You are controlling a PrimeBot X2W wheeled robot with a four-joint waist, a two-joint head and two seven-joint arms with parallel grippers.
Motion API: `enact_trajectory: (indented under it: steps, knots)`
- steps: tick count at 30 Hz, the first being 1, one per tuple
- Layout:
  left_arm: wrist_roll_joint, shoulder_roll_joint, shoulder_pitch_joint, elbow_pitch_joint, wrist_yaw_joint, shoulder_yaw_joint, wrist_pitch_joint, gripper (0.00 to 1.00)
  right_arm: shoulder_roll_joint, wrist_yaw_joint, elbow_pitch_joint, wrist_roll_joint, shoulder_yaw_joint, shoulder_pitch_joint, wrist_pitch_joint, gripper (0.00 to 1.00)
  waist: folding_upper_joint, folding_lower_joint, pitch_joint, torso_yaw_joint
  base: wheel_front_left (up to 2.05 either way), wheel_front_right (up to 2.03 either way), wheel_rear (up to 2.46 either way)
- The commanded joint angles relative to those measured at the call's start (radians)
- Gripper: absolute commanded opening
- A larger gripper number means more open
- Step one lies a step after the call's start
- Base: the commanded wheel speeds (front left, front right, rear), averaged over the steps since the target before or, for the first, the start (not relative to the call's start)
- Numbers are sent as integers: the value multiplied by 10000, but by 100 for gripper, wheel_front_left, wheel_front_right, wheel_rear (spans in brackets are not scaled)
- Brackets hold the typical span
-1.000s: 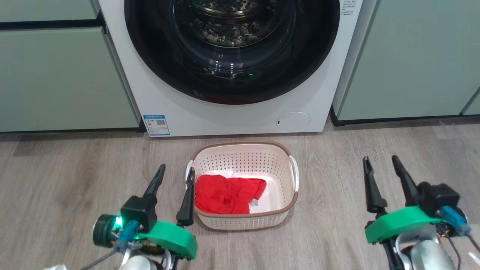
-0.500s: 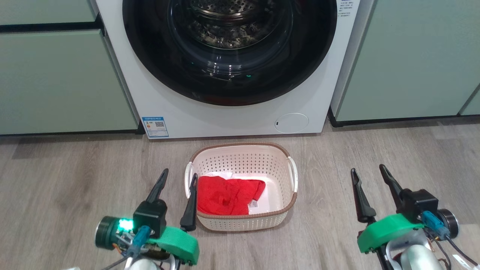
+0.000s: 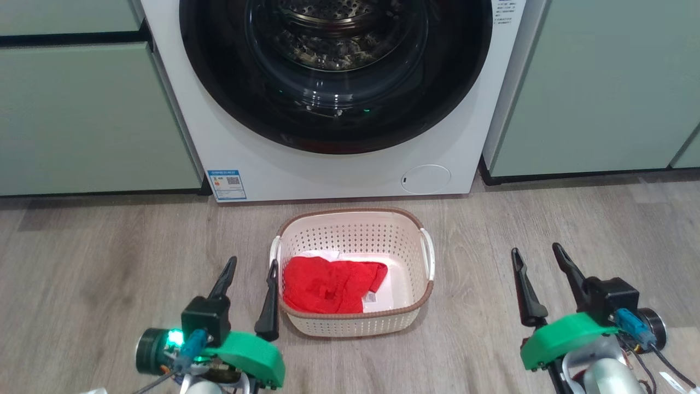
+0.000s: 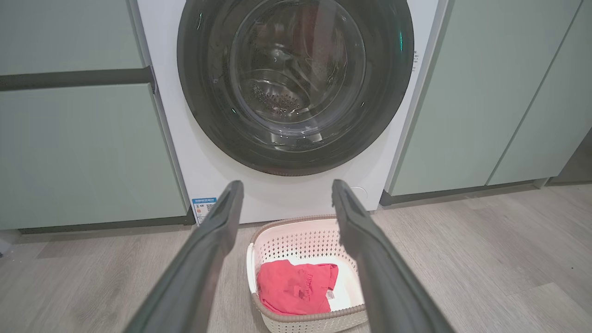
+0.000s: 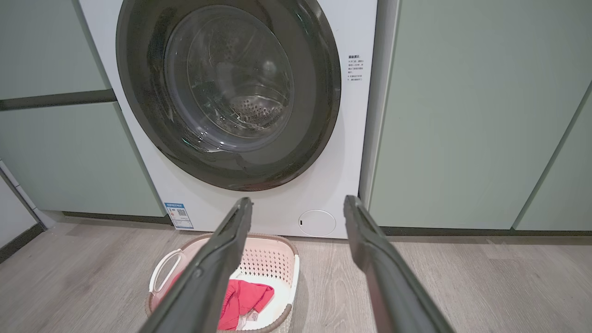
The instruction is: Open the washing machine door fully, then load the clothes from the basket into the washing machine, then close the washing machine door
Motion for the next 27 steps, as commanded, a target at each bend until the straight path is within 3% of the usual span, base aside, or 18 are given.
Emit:
enact_trajectory:
  steps: [1, 13, 27]
  knots:
    - [-50, 63, -457, -264, 61, 410, -128, 100, -133, -2, -255, 66, 280, -595, -116, 100, 0, 0, 5, -3, 0, 0, 0]
    - [-344, 63, -463, -102, 89, 606, -128, 100, -133, -2, -300, -171, 274, -598, -116, 100, 0, 0, 1, -18, 0, 0, 0]
    - [-1376, 63, -474, 415, -812, 966, -128, 100, -133, -2, -242, -258, 335, -620, -116, 100, 0, 0, -2, -2, 0, 0, 0]
